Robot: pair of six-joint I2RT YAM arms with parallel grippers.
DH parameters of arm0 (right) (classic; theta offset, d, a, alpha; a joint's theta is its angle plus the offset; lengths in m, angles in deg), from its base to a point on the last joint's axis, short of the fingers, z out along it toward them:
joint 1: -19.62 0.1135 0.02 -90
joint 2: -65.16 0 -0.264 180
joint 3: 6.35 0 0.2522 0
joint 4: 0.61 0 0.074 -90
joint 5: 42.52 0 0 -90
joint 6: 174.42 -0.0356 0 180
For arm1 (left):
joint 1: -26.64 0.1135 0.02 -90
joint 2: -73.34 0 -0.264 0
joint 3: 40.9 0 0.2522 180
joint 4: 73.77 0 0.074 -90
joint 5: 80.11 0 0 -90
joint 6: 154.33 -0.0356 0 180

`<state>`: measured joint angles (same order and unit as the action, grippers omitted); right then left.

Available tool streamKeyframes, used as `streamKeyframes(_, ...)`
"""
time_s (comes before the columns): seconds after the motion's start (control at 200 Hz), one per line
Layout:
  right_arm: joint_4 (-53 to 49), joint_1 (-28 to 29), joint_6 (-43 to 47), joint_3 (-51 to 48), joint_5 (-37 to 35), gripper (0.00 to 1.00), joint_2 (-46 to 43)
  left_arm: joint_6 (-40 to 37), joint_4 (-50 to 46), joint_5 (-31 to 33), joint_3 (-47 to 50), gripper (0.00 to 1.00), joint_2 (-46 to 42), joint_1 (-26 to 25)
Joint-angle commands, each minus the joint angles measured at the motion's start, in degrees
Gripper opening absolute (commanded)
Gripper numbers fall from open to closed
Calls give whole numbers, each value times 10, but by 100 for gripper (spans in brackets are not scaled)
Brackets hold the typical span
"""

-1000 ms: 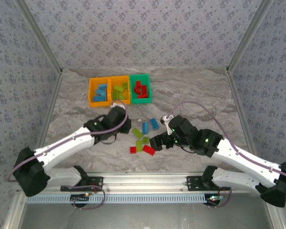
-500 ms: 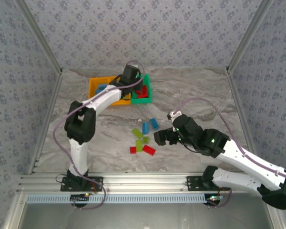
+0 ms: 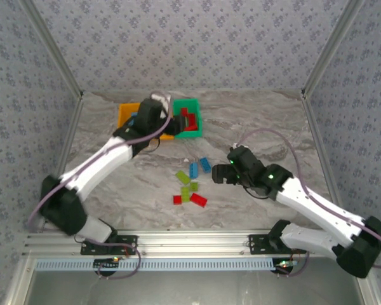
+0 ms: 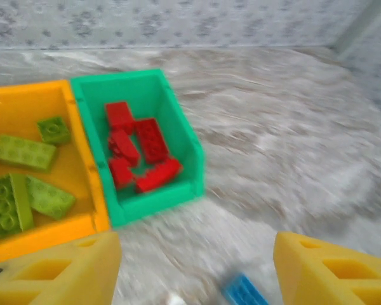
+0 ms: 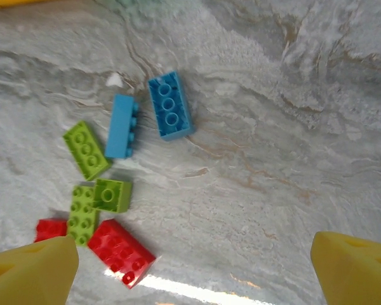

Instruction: Sort the legos into containers by color

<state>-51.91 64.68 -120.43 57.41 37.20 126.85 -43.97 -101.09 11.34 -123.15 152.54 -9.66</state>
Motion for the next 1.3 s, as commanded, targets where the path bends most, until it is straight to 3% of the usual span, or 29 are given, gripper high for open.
streamKeyframes(0.0, 48, -10, 34, 17, 24, 96, 80, -85, -42, 9, 52, 69, -115, -63)
streamKeyframes(0.14, 114, -28, 66, 36, 43, 94, 198, -208, -162, 11, 79, 72, -239, -117)
streamKeyframes(0.26, 159, -40, 91, 59, 49, 87, 278, -303, -226, -26, 121, 80, -335, -122)
streamKeyframes(0.385, 173, -46, 108, 91, 73, 74, 352, -389, -265, -60, 178, 94, -418, -122)
streamKeyframes(0.46, 177, -47, 114, 102, 77, 67, 382, -399, -256, -62, 213, 99, -460, -122)
streamKeyframes(0.63, 179, -52, 121, 113, 82, 52, 413, -410, -205, -56, 264, 99, -507, -121)
streamKeyframes(0.735, 181, -56, 124, 116, 95, 32, 417, -413, -175, -35, 286, 99, -511, -121)
streamKeyframes(0.809, 161, -53, 124, 128, 82, 31, 399, -366, -137, 1, 298, 99, -511, -112)
streamKeyframes(0.954, 113, -32, 133, 171, 25, 30, 322, -211, -96, 55, 290, 99, -502, -31)
streamKeyframes(1.029, 104, -9, 149, 222, 14, 29, 303, -210, -97, 10, 271, 99, -479, 36)
streamKeyframes(1.134, 95, 21, 171, 299, 27, 29, 331, -170, -73, -13, 257, 99, -439, 119)
streamKeyframes(1.219, 102, 30, 180, 362, 49, 29, 373, -121, -86, -74, 233, 99, -415, 212)
streamKeyframes(1.294, 123, 35, 188, 415, 67, 29, 415, -64, -82, -64, 241, 99, -414, 272)
